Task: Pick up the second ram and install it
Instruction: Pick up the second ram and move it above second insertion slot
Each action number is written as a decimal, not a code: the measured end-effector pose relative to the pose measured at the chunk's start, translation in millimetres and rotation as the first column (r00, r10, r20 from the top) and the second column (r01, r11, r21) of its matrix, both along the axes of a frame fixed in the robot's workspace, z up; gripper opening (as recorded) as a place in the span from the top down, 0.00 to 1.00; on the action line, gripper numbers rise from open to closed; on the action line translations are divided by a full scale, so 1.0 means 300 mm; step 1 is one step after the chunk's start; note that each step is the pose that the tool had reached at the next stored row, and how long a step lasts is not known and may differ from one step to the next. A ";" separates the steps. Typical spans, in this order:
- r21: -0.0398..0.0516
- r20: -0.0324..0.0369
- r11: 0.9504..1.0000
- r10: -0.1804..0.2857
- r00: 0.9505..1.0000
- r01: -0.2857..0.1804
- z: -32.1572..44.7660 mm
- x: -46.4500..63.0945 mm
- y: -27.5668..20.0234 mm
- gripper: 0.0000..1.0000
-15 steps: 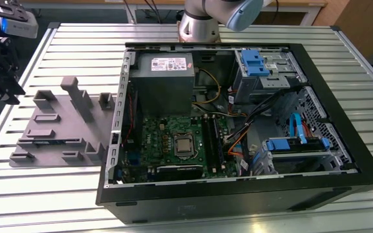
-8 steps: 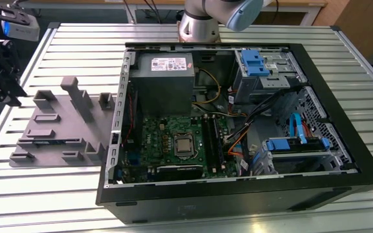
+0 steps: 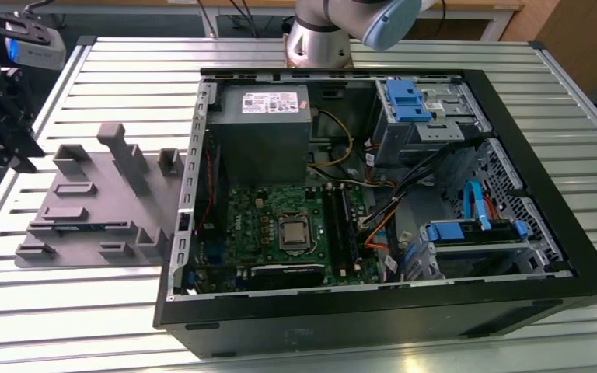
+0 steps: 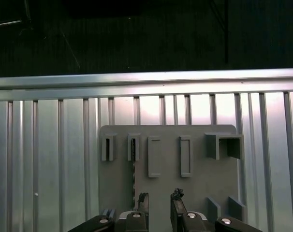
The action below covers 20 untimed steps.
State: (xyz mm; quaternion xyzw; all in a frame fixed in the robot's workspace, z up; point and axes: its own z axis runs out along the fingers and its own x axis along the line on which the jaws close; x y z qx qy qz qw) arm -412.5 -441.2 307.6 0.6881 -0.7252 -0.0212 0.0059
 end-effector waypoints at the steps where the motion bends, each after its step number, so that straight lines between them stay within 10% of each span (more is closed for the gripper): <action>1: 0.000 0.000 1.000 0.000 1.000 0.000 -0.002 0.000 0.000 0.68; 20: 0.000 0.001 1.000 0.000 1.000 0.000 -0.088 0.000 -0.029 0.68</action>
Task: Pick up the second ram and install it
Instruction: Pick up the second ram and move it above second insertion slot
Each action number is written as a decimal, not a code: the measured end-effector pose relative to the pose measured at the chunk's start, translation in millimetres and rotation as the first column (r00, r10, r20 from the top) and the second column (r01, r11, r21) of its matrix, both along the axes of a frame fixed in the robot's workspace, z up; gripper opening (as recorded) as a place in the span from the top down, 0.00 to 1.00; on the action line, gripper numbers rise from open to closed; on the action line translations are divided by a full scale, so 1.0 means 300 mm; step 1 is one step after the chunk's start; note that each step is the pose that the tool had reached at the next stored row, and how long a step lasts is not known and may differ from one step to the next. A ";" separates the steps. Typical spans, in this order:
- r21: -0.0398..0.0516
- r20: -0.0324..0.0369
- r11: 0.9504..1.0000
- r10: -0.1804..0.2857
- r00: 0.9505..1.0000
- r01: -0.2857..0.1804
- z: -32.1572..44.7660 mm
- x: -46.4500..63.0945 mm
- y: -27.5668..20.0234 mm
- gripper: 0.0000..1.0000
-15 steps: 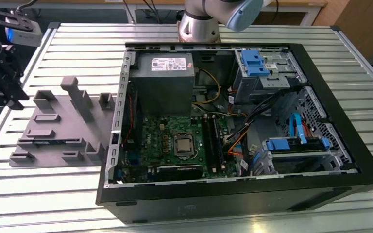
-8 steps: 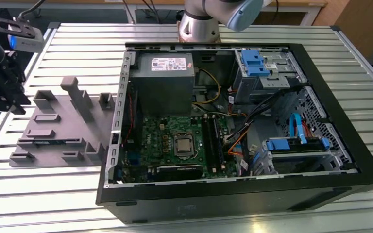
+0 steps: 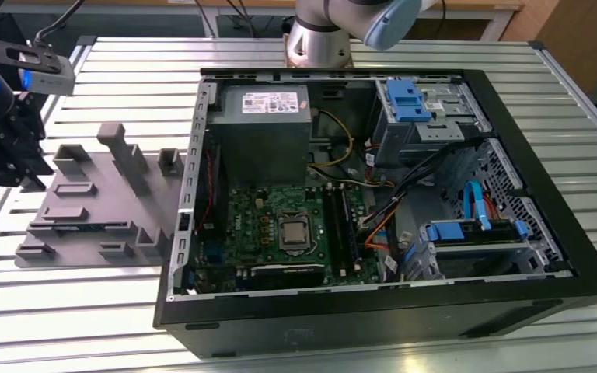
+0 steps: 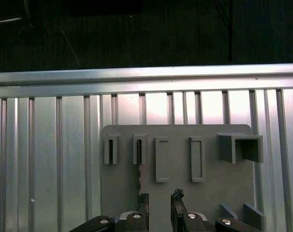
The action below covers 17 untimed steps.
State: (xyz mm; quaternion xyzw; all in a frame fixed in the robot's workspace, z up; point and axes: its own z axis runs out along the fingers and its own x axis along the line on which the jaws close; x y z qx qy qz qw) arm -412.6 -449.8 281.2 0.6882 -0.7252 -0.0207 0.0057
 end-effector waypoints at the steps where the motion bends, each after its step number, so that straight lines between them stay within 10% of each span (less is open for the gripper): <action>1: 0.000 0.000 1.000 0.000 1.000 0.000 -0.002 0.000 0.000 0.68; 17: 0.000 0.001 1.000 0.000 1.000 0.000 -0.023 0.000 -0.009 0.68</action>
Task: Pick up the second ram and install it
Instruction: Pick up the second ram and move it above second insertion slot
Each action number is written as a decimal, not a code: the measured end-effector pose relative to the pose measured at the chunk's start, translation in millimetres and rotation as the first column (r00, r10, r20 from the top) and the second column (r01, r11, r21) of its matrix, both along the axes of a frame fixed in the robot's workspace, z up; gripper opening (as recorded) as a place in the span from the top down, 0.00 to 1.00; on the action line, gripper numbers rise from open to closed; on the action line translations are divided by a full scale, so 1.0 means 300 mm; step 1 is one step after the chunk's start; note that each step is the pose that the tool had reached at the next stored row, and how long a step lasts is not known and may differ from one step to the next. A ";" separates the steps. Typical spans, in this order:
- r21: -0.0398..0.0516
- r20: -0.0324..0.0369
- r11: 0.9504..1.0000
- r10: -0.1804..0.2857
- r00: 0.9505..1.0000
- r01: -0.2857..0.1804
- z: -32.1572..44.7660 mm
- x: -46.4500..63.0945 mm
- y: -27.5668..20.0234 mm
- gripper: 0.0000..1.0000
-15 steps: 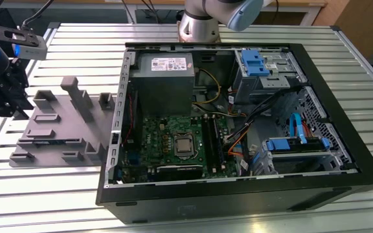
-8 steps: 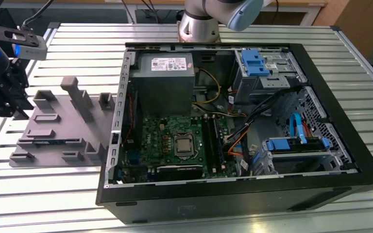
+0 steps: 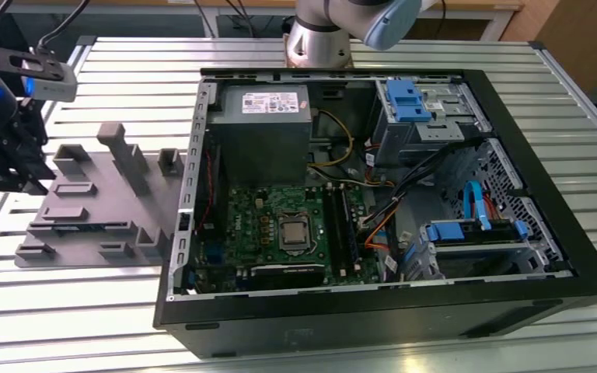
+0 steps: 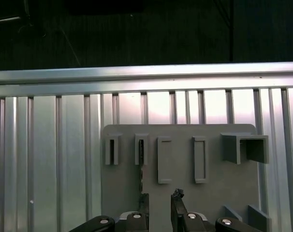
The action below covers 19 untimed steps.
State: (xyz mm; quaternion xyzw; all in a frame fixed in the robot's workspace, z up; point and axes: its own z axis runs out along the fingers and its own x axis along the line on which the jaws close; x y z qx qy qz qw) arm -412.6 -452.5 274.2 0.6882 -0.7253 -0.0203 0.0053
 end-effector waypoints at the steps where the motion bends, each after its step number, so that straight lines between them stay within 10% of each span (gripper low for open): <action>1: 0.000 0.000 1.000 0.000 1.000 0.000 -0.004 0.000 -0.001 0.68; 19: 0.000 0.000 1.000 0.000 1.000 0.000 -0.050 0.000 -0.005 0.68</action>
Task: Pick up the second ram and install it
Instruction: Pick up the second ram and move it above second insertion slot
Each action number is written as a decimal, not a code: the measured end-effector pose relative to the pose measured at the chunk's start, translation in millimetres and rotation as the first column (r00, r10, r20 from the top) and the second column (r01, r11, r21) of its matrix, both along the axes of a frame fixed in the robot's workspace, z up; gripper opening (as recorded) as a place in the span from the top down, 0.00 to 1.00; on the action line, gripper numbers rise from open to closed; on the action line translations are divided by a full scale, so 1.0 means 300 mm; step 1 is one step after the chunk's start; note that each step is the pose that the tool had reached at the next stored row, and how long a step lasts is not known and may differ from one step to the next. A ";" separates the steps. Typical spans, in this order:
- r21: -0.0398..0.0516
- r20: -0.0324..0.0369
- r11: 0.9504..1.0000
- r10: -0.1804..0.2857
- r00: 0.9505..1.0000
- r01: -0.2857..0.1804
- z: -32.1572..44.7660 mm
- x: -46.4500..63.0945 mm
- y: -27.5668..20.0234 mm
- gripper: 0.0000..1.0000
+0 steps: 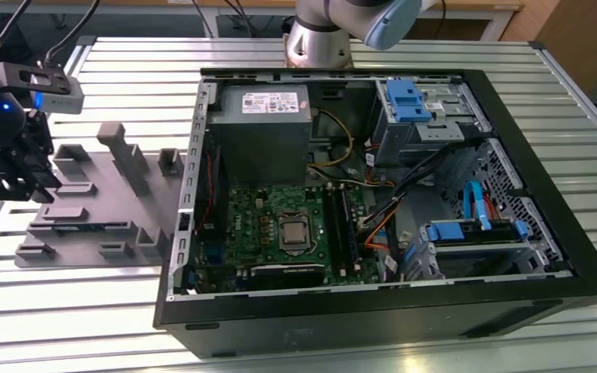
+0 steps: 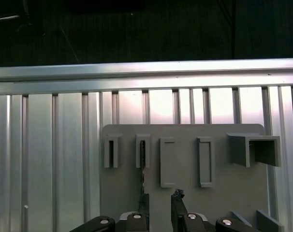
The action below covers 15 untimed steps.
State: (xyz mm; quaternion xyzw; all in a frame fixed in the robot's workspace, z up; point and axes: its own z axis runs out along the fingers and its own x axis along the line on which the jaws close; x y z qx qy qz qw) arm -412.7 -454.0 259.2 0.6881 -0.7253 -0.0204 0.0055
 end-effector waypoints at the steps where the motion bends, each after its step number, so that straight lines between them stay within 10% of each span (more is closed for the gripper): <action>1: 0.000 0.000 1.000 0.000 1.000 0.000 0.000 0.000 0.000 0.68; 15: 0.000 0.000 1.000 0.000 1.000 0.000 -0.051 0.000 -0.013 0.68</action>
